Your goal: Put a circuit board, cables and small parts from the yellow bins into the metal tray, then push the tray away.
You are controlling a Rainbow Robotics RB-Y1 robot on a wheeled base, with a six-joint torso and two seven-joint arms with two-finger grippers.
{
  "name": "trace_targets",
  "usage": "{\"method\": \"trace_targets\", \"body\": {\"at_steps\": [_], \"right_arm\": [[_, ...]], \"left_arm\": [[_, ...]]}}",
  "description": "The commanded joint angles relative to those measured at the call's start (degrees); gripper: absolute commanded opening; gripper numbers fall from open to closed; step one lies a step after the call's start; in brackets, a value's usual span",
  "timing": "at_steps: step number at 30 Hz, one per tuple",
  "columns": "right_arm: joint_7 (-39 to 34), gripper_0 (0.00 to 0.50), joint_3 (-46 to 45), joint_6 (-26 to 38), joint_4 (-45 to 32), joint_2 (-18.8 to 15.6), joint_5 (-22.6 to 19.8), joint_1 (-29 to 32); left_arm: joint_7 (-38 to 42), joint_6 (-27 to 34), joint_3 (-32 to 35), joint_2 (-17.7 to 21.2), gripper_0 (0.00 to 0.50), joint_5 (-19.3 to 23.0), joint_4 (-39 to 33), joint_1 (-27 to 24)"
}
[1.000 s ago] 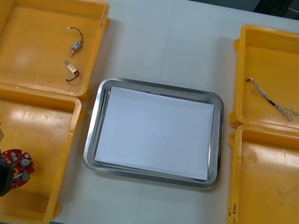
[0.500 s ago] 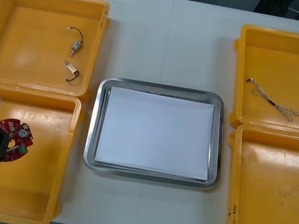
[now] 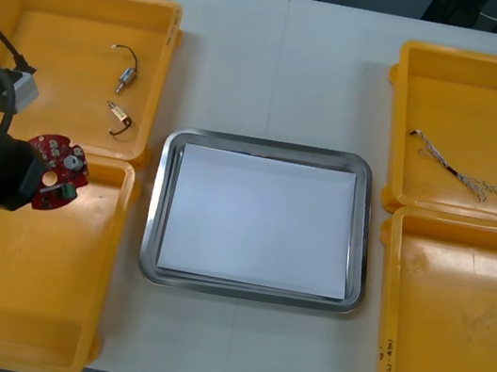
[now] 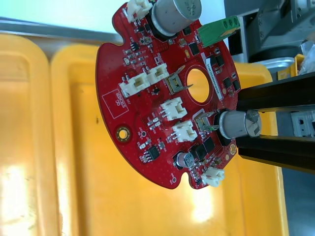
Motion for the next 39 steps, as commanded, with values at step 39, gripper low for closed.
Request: {"method": "trace_targets", "body": {"at_steps": [39], "right_arm": [[0.09,0.0,0.44,0.19,-1.25,-2.19,0.18,-0.84]], "left_arm": [[28.99,-12.47,-48.03,-22.61,0.0,-23.28,21.62,-24.91]]}}
